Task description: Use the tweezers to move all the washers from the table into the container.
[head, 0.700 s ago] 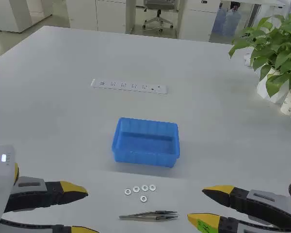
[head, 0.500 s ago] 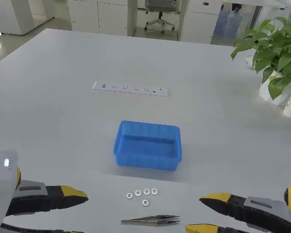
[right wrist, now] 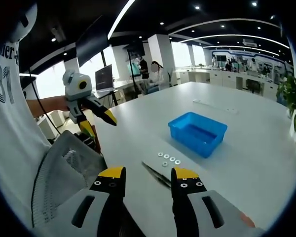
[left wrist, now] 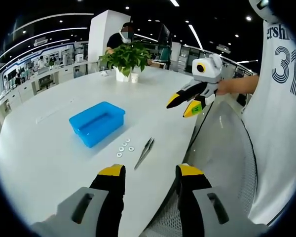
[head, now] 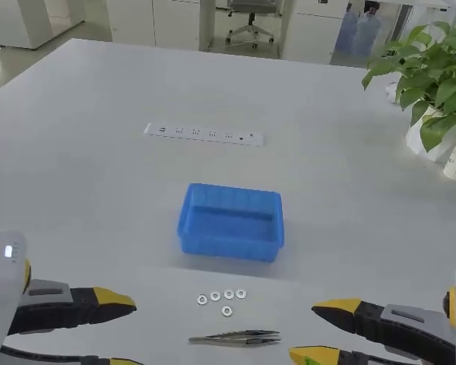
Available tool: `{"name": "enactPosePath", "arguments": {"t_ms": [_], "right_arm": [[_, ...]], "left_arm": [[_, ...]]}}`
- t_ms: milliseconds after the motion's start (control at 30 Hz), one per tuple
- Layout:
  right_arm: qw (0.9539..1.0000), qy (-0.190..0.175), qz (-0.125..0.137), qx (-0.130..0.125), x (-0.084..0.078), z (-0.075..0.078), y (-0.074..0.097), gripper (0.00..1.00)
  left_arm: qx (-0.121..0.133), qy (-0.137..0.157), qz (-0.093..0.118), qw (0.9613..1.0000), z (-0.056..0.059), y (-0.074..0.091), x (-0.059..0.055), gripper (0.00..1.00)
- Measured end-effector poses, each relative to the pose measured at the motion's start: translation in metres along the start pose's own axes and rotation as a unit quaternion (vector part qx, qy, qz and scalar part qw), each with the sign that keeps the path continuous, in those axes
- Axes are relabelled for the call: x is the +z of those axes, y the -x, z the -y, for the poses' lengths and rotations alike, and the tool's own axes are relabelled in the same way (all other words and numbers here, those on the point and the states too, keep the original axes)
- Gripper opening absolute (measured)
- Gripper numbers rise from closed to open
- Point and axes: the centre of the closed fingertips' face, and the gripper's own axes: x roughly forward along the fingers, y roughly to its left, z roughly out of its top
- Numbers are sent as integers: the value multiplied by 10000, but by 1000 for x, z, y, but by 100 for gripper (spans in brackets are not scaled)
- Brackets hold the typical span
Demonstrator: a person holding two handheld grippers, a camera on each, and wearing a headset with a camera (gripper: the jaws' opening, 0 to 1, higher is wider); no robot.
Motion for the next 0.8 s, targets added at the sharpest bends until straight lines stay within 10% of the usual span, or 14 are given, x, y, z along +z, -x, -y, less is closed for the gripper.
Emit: {"name": "enactPosePath", "arguments": {"t_ms": [633,800], "right_arm": [[10000,-17,-88,14,-5,1,-3,38],[10000,-53,-51,-50,-3,6,-4,38]], "left_arm": [[44,34,9,10000,-1,-9,-5,45],[159,64,354,9992,-4,-13,11,44]]}}
